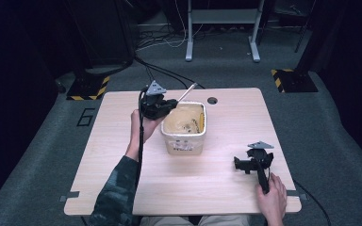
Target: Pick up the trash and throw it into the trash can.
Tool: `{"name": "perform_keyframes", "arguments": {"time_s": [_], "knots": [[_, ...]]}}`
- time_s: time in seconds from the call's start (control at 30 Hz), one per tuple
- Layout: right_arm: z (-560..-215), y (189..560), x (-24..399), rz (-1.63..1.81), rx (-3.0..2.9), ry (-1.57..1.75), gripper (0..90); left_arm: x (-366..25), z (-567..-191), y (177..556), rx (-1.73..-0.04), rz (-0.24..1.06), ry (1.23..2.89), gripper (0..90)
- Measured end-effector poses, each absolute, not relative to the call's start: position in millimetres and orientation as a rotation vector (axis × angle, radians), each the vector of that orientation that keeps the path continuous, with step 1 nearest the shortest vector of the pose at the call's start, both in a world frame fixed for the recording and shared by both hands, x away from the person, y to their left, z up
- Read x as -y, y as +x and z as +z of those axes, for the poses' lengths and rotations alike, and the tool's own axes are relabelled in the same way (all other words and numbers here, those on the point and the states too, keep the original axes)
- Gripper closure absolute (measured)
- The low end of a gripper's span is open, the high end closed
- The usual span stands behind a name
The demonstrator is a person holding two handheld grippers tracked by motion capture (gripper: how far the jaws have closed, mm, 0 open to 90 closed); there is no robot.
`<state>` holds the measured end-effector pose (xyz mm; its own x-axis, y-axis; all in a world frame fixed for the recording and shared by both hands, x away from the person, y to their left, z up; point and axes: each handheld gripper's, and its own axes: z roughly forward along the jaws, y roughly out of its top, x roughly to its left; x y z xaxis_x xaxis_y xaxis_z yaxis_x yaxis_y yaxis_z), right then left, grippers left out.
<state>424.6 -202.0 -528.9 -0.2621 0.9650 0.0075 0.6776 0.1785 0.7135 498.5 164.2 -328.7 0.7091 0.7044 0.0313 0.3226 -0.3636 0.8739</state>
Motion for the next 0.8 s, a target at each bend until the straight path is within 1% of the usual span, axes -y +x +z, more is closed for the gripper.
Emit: {"name": "perform_keyframes", "arguments": {"time_s": [0.2,0.8], "knots": [[-529.2,424.6,201.8,0.852,-2.006,1.542,0.0,-152.5,-331.6,507.5,-0.779,0.503,1.994,84.6],[-529.1,424.7,201.9,0.852,-2.006,1.543,0.0,-128.3,-342.0,533.9,-0.788,0.488,1.993,84.4]]}}
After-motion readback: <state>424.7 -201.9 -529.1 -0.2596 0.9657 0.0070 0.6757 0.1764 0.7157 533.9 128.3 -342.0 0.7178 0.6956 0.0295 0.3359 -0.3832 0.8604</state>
